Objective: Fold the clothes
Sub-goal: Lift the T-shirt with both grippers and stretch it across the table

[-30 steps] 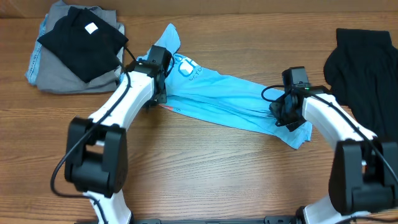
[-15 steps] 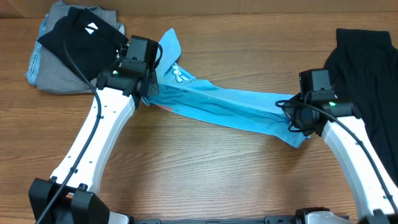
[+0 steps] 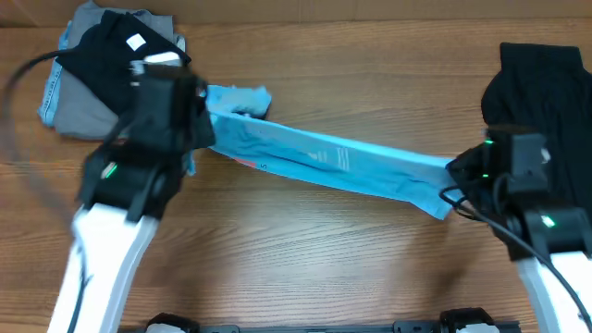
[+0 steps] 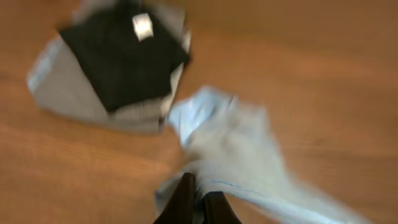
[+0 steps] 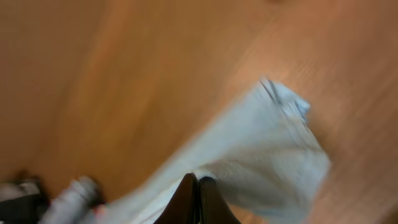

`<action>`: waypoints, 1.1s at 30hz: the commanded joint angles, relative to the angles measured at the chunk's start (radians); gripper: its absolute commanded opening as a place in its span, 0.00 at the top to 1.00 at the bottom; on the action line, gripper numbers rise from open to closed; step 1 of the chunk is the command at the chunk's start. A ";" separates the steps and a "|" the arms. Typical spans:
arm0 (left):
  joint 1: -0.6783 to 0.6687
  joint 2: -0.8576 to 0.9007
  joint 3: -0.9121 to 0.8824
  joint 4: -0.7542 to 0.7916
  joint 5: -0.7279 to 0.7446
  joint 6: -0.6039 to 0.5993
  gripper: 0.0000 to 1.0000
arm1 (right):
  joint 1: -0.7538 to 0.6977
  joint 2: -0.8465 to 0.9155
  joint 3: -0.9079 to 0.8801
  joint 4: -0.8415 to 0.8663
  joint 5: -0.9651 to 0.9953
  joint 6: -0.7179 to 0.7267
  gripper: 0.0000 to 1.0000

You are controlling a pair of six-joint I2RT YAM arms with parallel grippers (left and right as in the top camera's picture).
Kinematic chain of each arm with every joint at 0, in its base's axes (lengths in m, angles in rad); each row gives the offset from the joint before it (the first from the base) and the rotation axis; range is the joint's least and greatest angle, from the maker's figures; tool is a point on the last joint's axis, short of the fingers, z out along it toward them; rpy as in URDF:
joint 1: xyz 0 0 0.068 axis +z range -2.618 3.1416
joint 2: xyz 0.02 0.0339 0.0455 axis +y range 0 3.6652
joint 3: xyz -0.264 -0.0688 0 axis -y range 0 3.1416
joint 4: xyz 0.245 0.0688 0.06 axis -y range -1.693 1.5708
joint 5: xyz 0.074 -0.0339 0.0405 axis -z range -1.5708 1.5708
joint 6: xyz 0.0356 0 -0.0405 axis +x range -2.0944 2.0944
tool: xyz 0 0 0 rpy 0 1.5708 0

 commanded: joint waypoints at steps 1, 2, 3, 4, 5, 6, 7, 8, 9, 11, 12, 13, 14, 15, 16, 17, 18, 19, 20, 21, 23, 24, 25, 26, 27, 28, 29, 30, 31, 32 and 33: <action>0.004 -0.132 0.106 0.005 -0.037 -0.010 0.96 | -0.003 -0.075 0.133 -0.028 0.057 -0.068 0.96; 0.004 -0.154 0.126 0.005 -0.037 -0.010 0.96 | -0.003 -0.083 0.161 -0.043 0.058 -0.075 0.96; 0.004 -0.171 0.145 0.005 -0.037 -0.010 0.96 | -0.003 -0.090 0.196 -0.057 0.058 -0.091 0.96; 0.004 -0.188 0.166 0.004 -0.037 -0.010 0.96 | -0.003 -0.095 0.237 -0.079 0.060 -0.095 0.96; 0.004 -0.219 0.204 0.000 -0.037 -0.010 0.96 | -0.003 -0.096 0.316 -0.127 0.082 -0.095 0.96; 0.004 -0.234 0.224 -0.003 -0.040 -0.010 0.96 | -0.003 -0.096 0.361 -0.155 0.099 -0.095 0.96; 0.004 -0.247 0.243 -0.004 -0.043 -0.008 0.96 | -0.003 -0.096 0.403 -0.181 0.114 -0.096 0.96; 0.004 -0.259 0.261 -0.006 -0.044 -0.005 0.96 | -0.003 -0.096 0.447 -0.205 0.126 -0.102 0.96; 0.004 -0.268 0.274 -0.007 -0.044 -0.002 0.96 | -0.003 -0.096 0.490 -0.223 0.131 -0.119 0.96; 0.004 -0.285 0.302 -0.011 -0.044 -0.002 0.96 | -0.003 -0.096 0.565 -0.257 0.142 -0.126 0.96; 0.004 -0.290 0.311 -0.011 -0.044 -0.002 0.96 | -0.003 -0.096 0.603 -0.273 0.150 -0.131 0.96; 0.004 -0.294 0.318 -0.010 -0.044 -0.001 0.96 | -0.003 -0.096 0.632 -0.282 0.158 -0.142 0.96; 0.004 -0.298 0.324 -0.011 -0.044 0.003 0.96 | -0.003 -0.096 0.665 -0.295 0.174 -0.144 0.96; 0.004 -0.298 0.327 -0.010 -0.045 0.006 0.96 | -0.003 -0.096 0.695 -0.307 0.192 -0.144 0.96; 0.004 -0.298 0.327 -0.010 -0.045 0.010 0.96 | -0.003 -0.096 0.716 -0.316 0.208 -0.144 0.96; 0.004 -0.297 0.327 -0.010 -0.047 0.013 0.96 | -0.003 -0.096 0.738 -0.324 0.227 -0.143 0.96; 0.004 -0.292 0.327 -0.012 -0.051 0.014 0.96 | -0.003 -0.096 0.755 -0.330 0.245 -0.144 0.96; 0.004 -0.287 0.327 -0.015 -0.056 0.014 0.96 | -0.003 -0.096 0.767 -0.332 0.261 -0.143 0.96; 0.004 -0.279 0.327 -0.018 -0.068 0.014 0.96 | -0.003 -0.096 0.772 -0.333 0.272 -0.143 0.96; 0.004 -0.272 0.327 -0.021 -0.080 0.014 0.96 | -0.003 -0.096 0.773 -0.333 0.279 -0.140 0.96; 0.004 -0.256 0.327 -0.026 -0.108 0.018 0.96 | -0.003 -0.095 0.772 -0.335 0.289 -0.139 0.96; 0.005 -0.248 0.327 -0.029 -0.117 0.023 0.96 | -0.003 -0.094 0.772 -0.336 0.293 -0.140 0.96; 0.004 -0.245 0.327 -0.030 -0.122 0.026 0.96 | -0.003 -0.094 0.772 -0.338 0.297 -0.139 0.96; 0.004 -0.245 0.328 -0.033 -0.123 0.026 0.96 | -0.003 -0.094 0.772 -0.340 0.300 -0.140 0.96; 0.004 -0.247 0.331 -0.037 -0.123 0.026 0.96 | -0.003 -0.094 0.775 -0.344 0.301 -0.140 0.96; 0.004 -0.249 0.343 -0.047 -0.123 0.024 0.96 | -0.003 -0.094 0.781 -0.351 0.302 -0.140 0.96; 0.004 -0.251 0.358 -0.059 -0.123 0.024 0.96 | -0.003 -0.094 0.787 -0.357 0.302 -0.140 0.96; 0.004 -0.252 0.381 -0.078 -0.123 0.015 0.96 | -0.003 -0.094 0.798 -0.367 0.303 -0.140 0.96; 0.004 -0.253 0.404 -0.098 -0.123 0.006 0.96 | -0.003 -0.094 0.812 -0.378 0.304 -0.140 0.96; 0.004 -0.254 0.436 -0.128 -0.123 -0.005 0.96 | -0.003 -0.094 0.825 -0.385 0.303 -0.140 0.96; 0.004 -0.254 0.470 -0.156 -0.123 -0.008 0.96 | -0.003 -0.094 0.840 -0.391 0.303 -0.140 0.96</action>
